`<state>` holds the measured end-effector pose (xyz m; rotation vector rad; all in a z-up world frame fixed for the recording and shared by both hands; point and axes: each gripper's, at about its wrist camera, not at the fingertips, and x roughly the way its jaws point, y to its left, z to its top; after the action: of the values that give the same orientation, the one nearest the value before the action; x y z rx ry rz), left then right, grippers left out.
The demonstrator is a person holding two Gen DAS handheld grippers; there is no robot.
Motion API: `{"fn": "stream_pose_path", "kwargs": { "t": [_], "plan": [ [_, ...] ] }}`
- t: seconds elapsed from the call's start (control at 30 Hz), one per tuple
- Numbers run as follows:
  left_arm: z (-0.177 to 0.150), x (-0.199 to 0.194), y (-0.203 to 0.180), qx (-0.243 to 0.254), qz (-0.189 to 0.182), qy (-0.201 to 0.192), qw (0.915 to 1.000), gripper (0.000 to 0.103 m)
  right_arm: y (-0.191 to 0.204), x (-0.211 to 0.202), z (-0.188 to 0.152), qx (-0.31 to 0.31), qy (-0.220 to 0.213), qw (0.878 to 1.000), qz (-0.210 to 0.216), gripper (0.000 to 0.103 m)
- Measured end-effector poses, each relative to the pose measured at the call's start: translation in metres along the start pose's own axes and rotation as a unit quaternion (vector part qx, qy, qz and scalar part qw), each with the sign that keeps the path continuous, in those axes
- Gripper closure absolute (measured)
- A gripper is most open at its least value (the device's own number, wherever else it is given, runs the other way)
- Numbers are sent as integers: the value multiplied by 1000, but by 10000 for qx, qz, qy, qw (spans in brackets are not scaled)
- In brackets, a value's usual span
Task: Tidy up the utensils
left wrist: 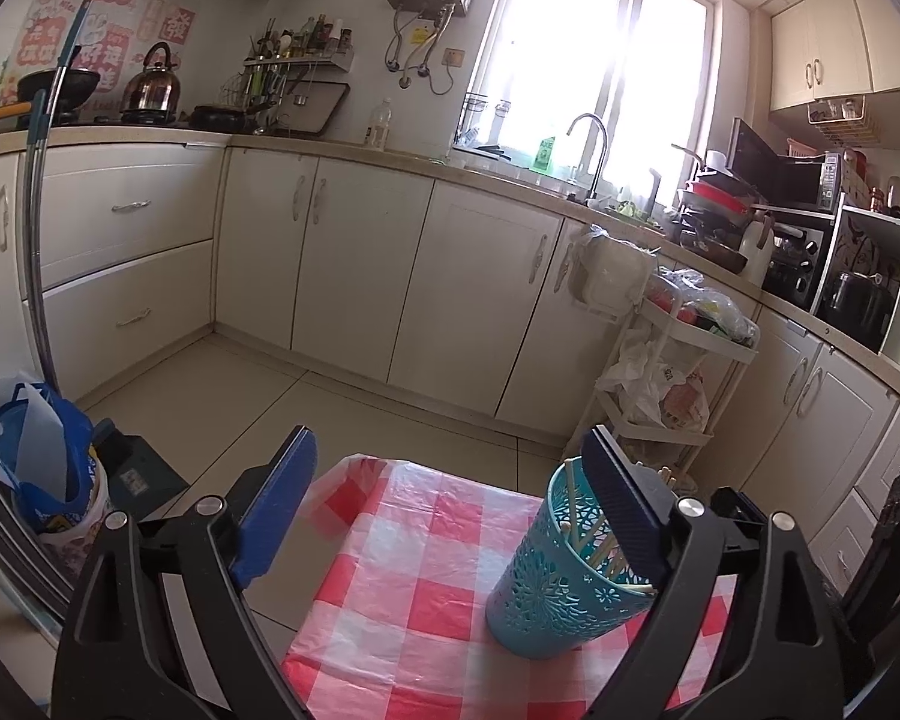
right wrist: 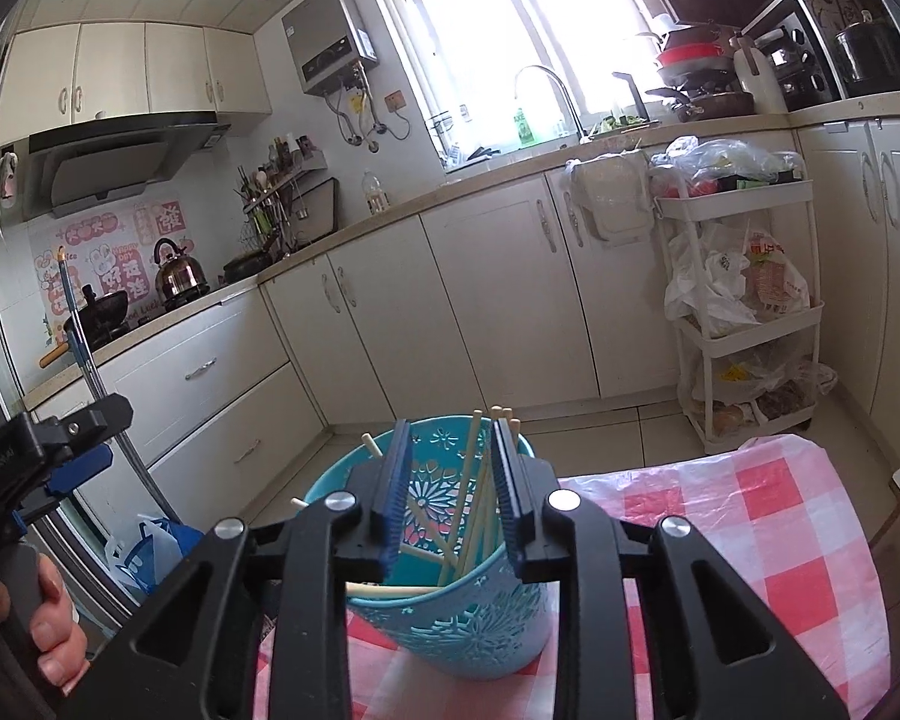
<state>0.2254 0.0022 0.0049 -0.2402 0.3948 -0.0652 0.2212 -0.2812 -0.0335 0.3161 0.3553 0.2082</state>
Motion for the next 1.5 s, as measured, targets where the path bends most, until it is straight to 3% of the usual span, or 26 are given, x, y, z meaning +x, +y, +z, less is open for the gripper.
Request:
{"fn": "stream_pose_path", "kwargs": {
  "t": [0.1,0.2,0.3,0.4,0.6,0.8,1.5],
  "plan": [
    [-2,2,-1,79,59,94,9999,12,-6,-9,-2,148,237,9991,-327,51],
    [-8,11,-6,250,148,371,9989,7,-13,-16,-12,350,665,9947,-702,46],
    [-17,18,-14,431,94,896,9950,8,-12,-27,-24,408,1105,9883,-968,43],
    [-26,-5,-21,535,13,940,9941,7,-4,-51,-30,353,1206,9862,-1081,35],
    [-41,-42,-27,708,57,952,9929,7,10,-87,-37,43,1058,9873,-1184,33],
    [-48,-63,-27,735,73,1073,9915,7,10,-104,-39,200,1045,9869,-1212,33],
    [-57,-188,-32,1012,60,1107,9887,7,67,-222,-56,194,1155,9887,-938,27]
  ]
}}
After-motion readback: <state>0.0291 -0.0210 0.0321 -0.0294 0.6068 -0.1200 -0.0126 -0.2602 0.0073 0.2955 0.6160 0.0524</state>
